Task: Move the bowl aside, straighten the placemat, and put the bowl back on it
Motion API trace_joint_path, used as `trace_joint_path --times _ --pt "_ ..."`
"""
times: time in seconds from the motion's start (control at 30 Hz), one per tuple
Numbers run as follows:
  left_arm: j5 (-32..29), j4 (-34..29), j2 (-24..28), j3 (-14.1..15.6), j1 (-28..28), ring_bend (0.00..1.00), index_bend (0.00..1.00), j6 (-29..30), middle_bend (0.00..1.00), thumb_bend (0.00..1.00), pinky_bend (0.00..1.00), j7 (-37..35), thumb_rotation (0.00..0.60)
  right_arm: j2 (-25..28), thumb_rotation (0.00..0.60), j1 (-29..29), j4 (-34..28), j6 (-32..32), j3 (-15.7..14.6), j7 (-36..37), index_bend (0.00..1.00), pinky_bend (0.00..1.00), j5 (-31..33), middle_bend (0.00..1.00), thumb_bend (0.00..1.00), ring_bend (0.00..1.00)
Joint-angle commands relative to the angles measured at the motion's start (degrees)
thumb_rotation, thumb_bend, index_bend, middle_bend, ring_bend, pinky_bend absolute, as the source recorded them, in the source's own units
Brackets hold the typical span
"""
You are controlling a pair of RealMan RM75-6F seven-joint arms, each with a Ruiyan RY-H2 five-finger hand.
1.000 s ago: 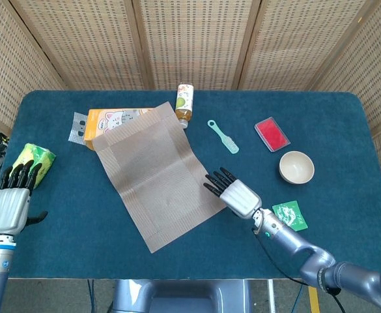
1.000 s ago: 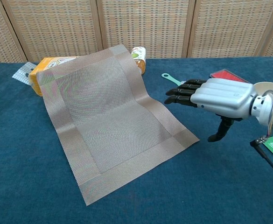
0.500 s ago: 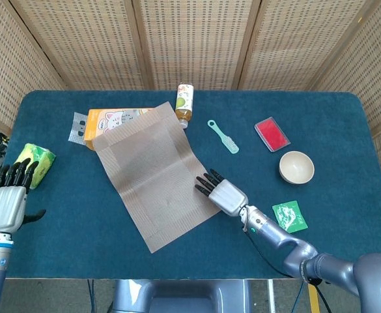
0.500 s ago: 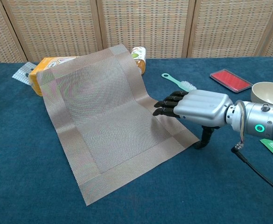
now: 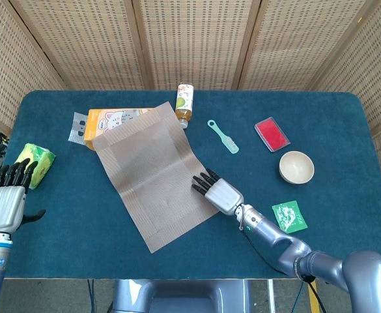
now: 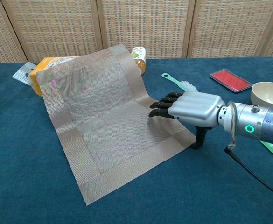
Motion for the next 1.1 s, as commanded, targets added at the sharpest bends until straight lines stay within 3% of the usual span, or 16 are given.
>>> trace_joint_path --times 0.03,0.2,0.4,0.57,0.9,1.03,1.1 --pt "0.23 0.03 -0.02 -0.07 0.03 0.0 0.0 0.02 0.0 0.0 0.0 -0.26 0.6 -0.68 0.6 0.6 0.71 0.69 0.28 1.32 0.13 0.0 0.21 0.0 0.25 0.0" --pt "1.07 0.36 -0.14 -0.12 0.13 0.0 0.0 0.15 0.0 0.0 0.0 -0.89 0.6 -0.58 0.6 1.22 0.68 1.22 0.16 3.22 0.16 0.0 0.27 0.0 0.48 0.0" --pt "1.18 0.48 -0.12 -0.16 0.18 0.0 0.0 -0.13 0.0 0.0 0.0 -1.26 0.6 -0.36 0.6 1.48 0.54 2.85 -0.35 5.49 0.24 0.0 -0.31 0.0 0.66 0.0" --pt "1.34 0.47 -0.05 -0.19 0.25 0.0 0.0 -0.19 0.0 0.0 0.0 -1.38 0.6 0.07 0.6 1.59 0.47 3.67 -1.28 6.96 0.31 0.0 -1.04 0.0 0.68 0.0" --pt "1.98 0.19 -0.05 -0.02 0.39 0.0 0.0 -0.25 0.0 0.0 0.0 -1.27 0.6 1.15 0.6 1.4 -0.1 6.02 -3.46 9.0 0.64 0.0 -3.04 0.0 0.68 0.0" --pt "2.13 0.09 -0.05 0.02 0.46 0.0 0.0 -0.29 0.0 0.0 0.0 -1.26 0.6 2.05 0.6 1.0 -0.94 7.87 -4.89 9.79 0.66 0.0 -4.65 0.0 0.68 0.0" --pt "2.3 0.05 -0.01 0.08 0.47 0.0 0.0 -0.4 0.0 0.0 0.0 -1.3 0.6 4.01 0.6 0.27 -3.3 10.93 -7.01 10.46 0.66 0.0 -7.51 0.0 0.68 0.0"
